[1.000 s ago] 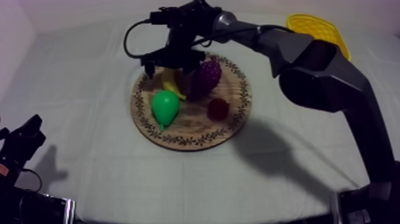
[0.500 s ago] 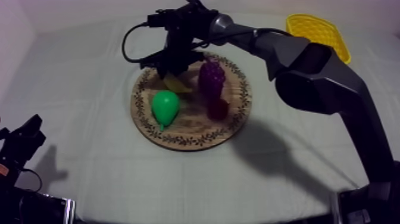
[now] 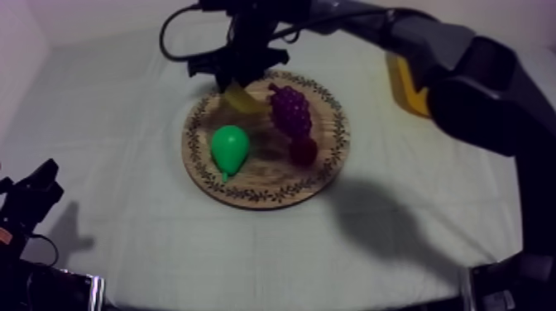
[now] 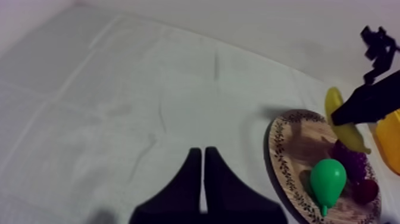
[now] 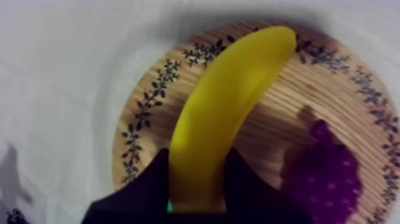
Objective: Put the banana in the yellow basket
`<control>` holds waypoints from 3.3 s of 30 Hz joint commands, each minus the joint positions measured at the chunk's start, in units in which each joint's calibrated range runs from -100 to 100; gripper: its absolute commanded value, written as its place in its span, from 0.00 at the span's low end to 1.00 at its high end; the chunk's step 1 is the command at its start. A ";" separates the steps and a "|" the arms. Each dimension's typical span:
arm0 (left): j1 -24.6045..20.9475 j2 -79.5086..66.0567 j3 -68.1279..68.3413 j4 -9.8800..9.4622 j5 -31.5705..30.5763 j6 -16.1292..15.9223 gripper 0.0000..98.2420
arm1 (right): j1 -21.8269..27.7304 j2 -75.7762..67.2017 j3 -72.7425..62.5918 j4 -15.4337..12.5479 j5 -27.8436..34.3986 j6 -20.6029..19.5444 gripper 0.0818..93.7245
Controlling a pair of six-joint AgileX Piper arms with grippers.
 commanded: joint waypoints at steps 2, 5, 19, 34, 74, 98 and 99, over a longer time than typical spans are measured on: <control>-0.02 -0.01 0.01 -0.02 0.01 0.01 0.00 | 1.12 -9.77 8.69 -0.34 -1.43 0.38 0.11; -0.02 -0.01 0.01 -0.02 0.01 0.01 0.00 | 2.83 -16.27 15.93 -0.18 -3.29 0.69 0.11; -0.02 -0.01 0.01 -0.02 0.01 0.00 0.00 | 21.83 -37.36 42.26 0.10 -9.70 6.94 0.11; -0.02 -0.01 0.01 -0.02 0.01 0.00 0.00 | 34.80 -33.82 43.54 0.65 -12.61 11.43 0.11; -0.02 -0.01 0.01 -0.02 0.01 -0.01 0.00 | 31.52 -23.58 40.15 3.41 -13.92 10.88 0.50; -0.02 -0.01 0.01 -0.02 0.01 -0.01 0.00 | 33.97 -64.70 68.10 0.19 -18.46 15.91 0.38; -0.02 -0.01 0.01 -0.02 0.01 -0.01 0.00 | 33.86 -67.37 69.71 0.04 -18.70 16.22 0.35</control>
